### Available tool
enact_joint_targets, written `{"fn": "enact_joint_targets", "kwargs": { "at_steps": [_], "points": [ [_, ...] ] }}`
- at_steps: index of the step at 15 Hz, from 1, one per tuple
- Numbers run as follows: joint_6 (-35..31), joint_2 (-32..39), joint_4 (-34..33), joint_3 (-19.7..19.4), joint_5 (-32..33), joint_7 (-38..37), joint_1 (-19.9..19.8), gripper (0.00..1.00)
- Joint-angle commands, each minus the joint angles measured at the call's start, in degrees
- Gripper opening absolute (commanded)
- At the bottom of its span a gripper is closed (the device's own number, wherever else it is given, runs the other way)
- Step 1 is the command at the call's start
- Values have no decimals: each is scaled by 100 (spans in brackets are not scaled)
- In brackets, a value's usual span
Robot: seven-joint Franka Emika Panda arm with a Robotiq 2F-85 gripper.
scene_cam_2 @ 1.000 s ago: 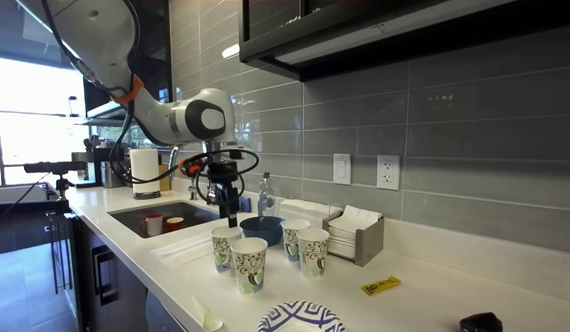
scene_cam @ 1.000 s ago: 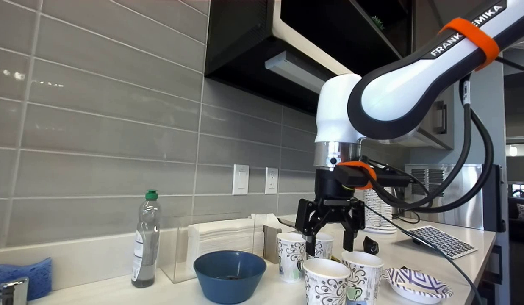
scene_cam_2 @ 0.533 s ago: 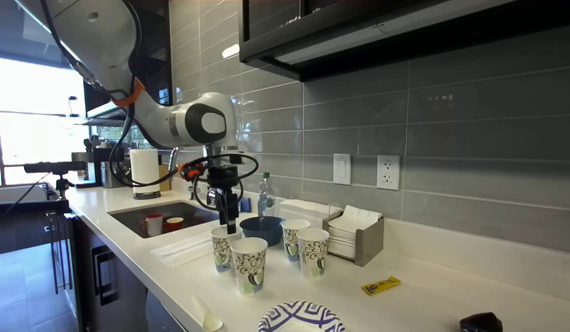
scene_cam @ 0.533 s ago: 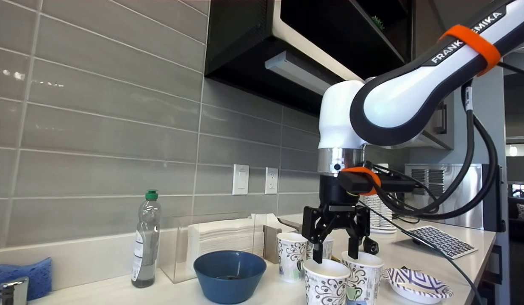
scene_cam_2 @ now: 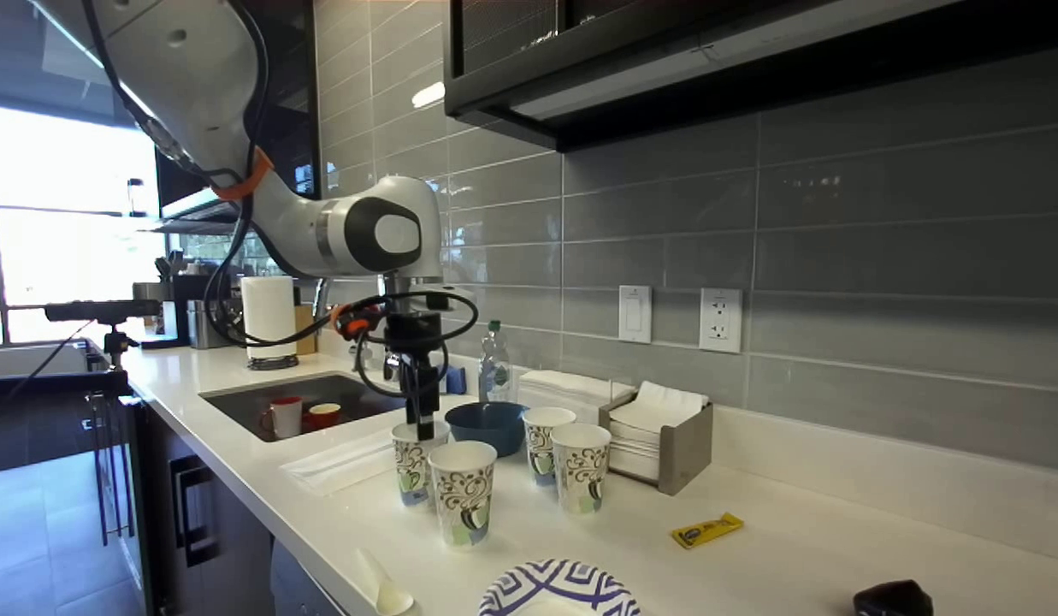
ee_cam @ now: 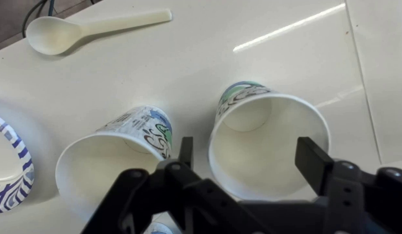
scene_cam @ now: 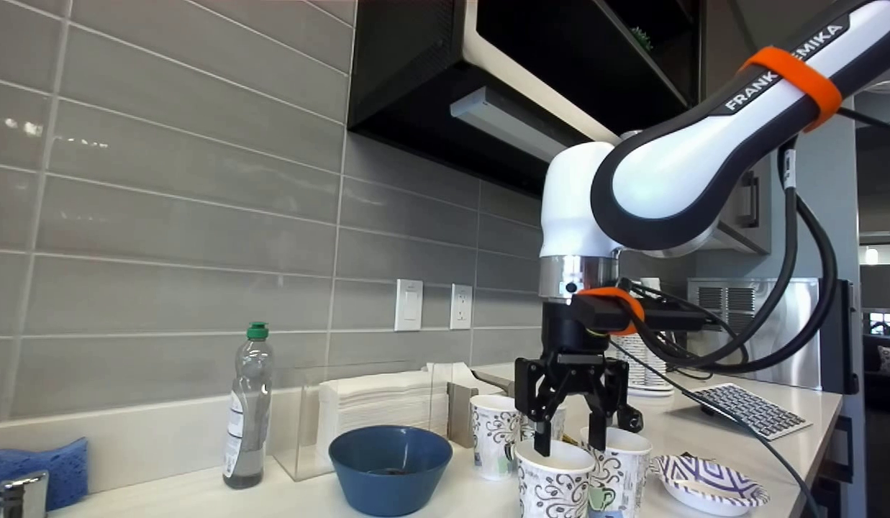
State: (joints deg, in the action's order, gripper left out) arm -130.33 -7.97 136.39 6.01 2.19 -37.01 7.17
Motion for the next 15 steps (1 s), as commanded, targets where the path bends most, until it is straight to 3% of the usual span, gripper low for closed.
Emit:
{"fn": "enact_joint_targets", "kwargs": {
  "at_steps": [1, 2, 8, 15],
  "points": [
    [-72, 42, 36, 73, -268, 82, -76, 55],
    [-70, 56, 35, 71, -293, 88, -76, 41],
    [-70, 114, 31, 61, -350, 93, -79, 2],
    [-172, -1, 12, 50, -226, -2, -150, 1]
  ]
}}
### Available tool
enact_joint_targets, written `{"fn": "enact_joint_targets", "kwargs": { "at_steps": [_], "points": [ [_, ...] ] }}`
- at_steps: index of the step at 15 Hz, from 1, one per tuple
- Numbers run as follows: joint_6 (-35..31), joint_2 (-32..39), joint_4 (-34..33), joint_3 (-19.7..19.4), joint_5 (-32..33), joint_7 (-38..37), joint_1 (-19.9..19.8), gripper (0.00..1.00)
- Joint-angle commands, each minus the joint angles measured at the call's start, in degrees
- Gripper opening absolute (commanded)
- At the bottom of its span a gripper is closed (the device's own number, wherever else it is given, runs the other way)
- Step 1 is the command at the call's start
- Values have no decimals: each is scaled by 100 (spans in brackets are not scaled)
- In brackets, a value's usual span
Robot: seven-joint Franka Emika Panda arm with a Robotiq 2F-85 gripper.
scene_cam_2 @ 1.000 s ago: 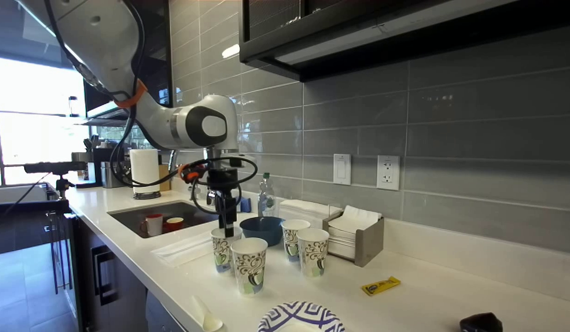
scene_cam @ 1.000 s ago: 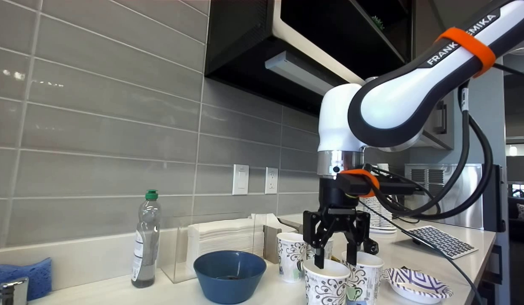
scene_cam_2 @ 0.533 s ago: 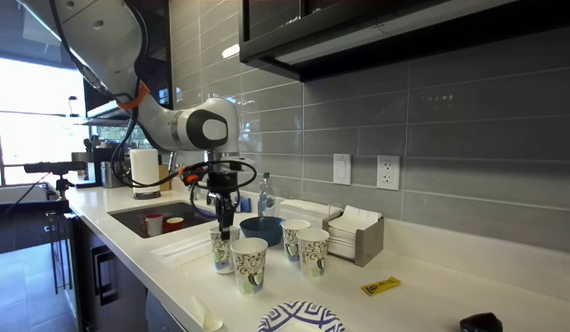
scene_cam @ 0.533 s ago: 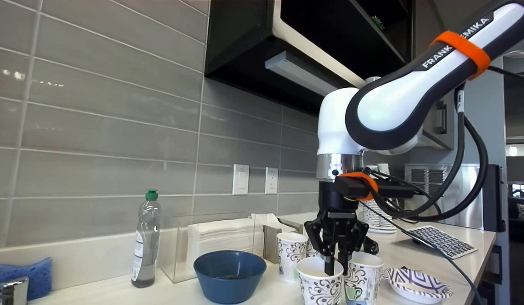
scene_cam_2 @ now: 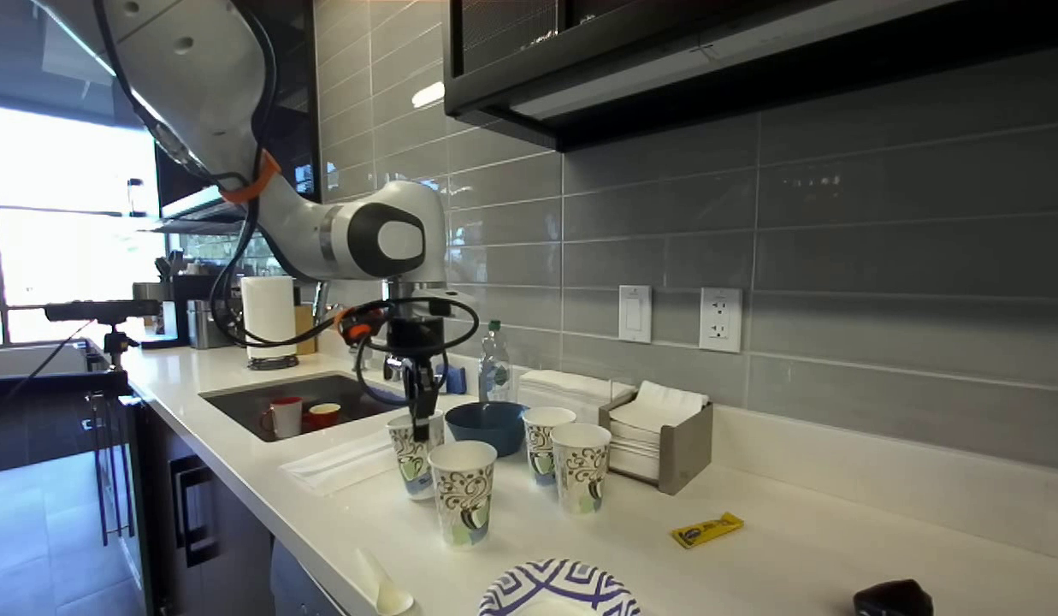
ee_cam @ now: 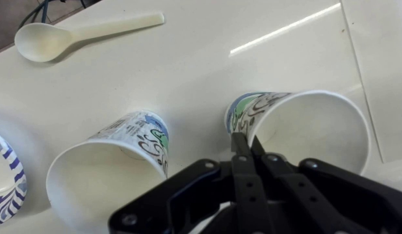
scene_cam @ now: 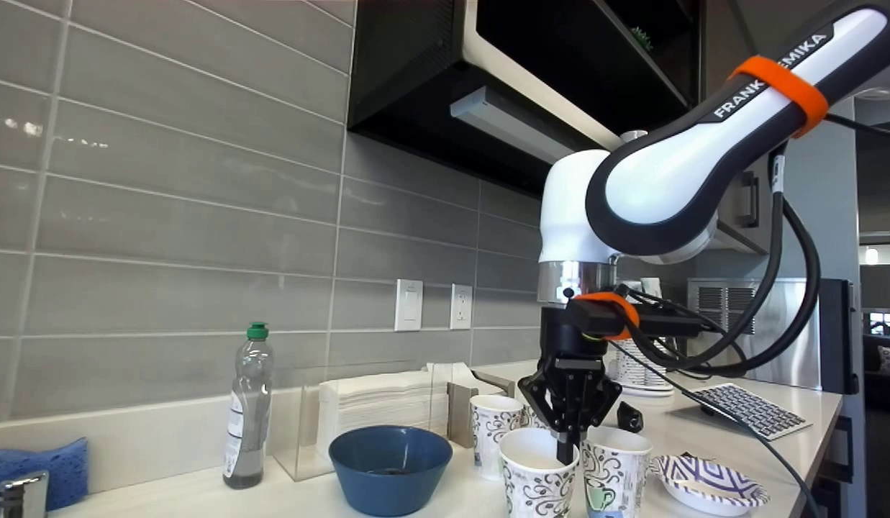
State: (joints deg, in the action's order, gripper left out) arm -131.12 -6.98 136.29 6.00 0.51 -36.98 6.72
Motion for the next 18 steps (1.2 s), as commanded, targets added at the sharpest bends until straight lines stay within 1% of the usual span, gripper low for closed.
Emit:
{"fn": "enact_joint_targets", "kwargs": {
  "at_steps": [1, 12, 18],
  "points": [
    [-107, -125, 23, 40, -65, -21, -124, 1],
    [-190, -140, -175, -70, -24, 46, -434, 1],
    [-88, -376, -274, -158, -117, 117, -528, 1]
  ]
}}
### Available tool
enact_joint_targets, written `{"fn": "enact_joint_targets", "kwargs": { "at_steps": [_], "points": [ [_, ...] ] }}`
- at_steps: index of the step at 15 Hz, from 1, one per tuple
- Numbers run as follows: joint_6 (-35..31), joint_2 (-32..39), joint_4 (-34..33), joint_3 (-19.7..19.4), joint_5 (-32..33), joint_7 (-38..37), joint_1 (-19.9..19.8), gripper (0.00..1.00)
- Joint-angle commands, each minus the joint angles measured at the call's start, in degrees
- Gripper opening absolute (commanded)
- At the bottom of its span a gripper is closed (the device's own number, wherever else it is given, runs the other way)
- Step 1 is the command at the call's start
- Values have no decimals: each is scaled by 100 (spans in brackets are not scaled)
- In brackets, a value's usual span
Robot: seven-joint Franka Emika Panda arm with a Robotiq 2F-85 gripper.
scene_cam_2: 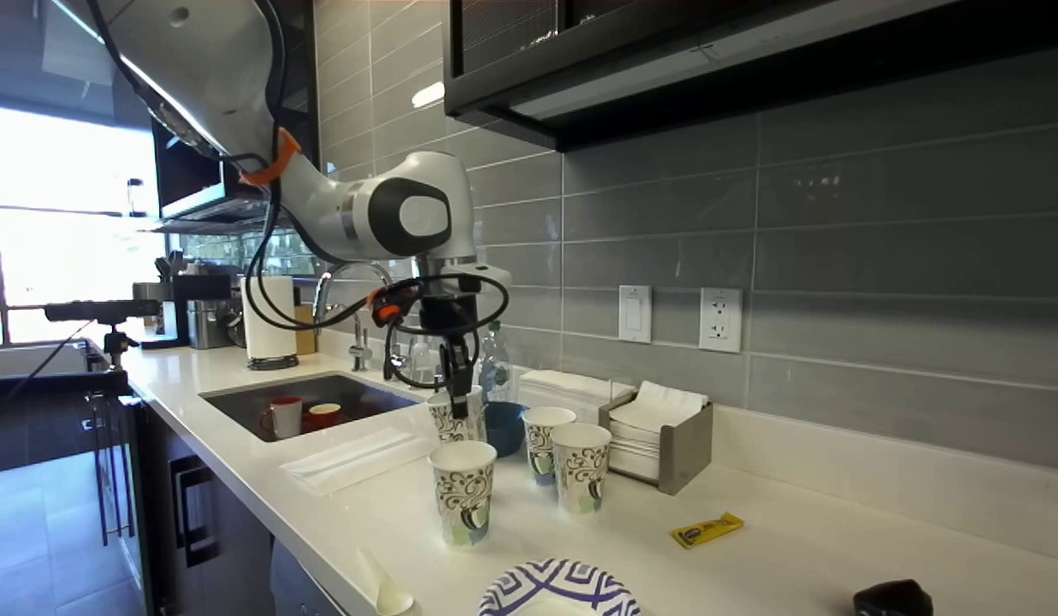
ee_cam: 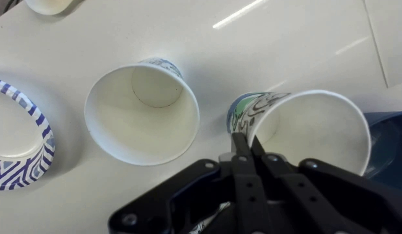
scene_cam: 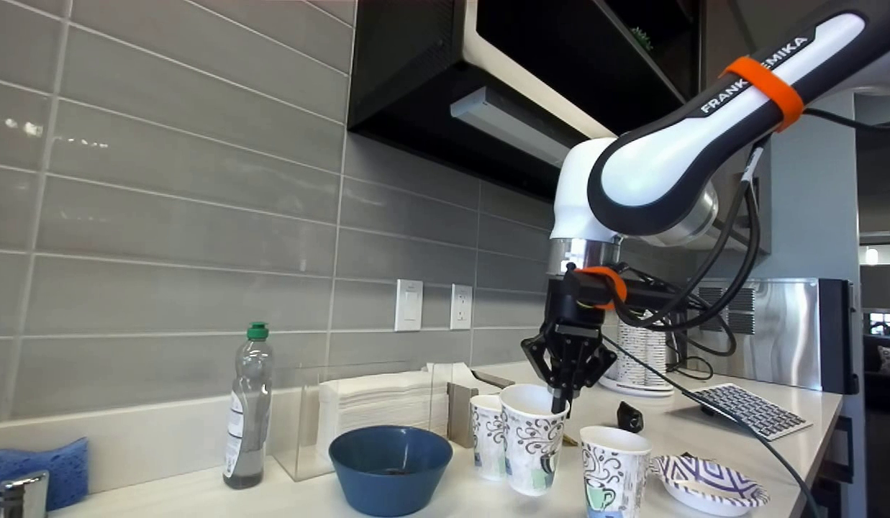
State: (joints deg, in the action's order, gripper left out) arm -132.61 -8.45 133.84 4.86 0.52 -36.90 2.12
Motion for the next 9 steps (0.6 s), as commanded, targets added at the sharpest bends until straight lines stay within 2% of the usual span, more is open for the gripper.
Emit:
{"fn": "enact_joint_targets", "kwargs": {
  "at_steps": [1, 4, 5, 9],
  "points": [
    [98, -277, -70, -62, -155, 119, -78, 1],
    [282, -416, -260, -65, 3, 90, -154, 1],
    [93, -259, -168, -18, -15, 30, -140, 1],
    [106, -261, -188, -9, -14, 32, -148, 3]
  ]
}}
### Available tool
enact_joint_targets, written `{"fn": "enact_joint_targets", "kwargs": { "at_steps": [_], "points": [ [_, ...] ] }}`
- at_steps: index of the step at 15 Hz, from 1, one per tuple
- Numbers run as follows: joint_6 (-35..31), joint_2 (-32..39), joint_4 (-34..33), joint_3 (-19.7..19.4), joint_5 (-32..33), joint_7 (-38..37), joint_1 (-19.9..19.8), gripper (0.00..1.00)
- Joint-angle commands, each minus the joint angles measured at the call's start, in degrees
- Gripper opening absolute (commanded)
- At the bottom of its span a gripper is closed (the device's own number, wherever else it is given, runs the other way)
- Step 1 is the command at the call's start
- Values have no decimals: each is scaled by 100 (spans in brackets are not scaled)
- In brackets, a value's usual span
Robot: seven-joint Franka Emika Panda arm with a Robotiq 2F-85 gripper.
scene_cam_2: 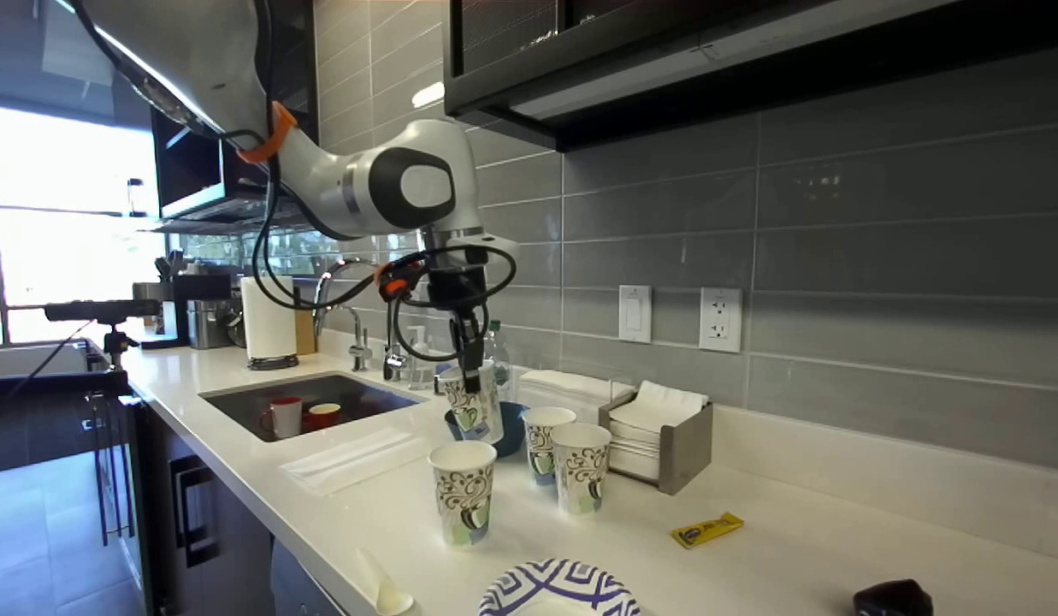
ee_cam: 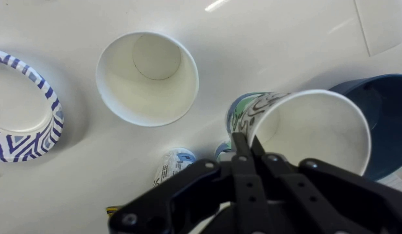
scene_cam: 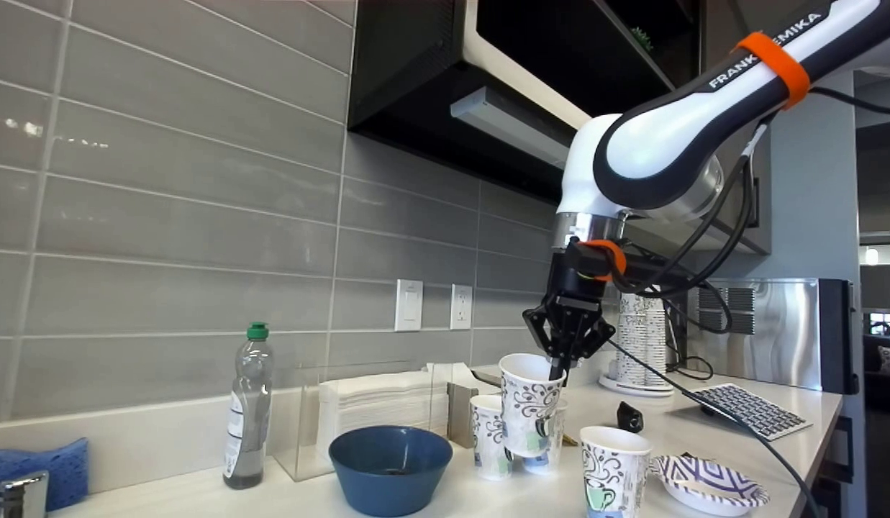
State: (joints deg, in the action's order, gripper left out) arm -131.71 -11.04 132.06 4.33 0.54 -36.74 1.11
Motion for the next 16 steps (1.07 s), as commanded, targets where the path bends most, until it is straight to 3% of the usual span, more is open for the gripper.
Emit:
{"fn": "enact_joint_targets", "kwargs": {
  "at_steps": [1, 7, 16],
  "points": [
    [39, -17, -40, 24, -21, -26, -71, 1],
    [327, -252, -363, -76, -46, -141, -280, 1],
    [955, 113, -1206, -323, -272, -10, -395, 1]
  ]
}}
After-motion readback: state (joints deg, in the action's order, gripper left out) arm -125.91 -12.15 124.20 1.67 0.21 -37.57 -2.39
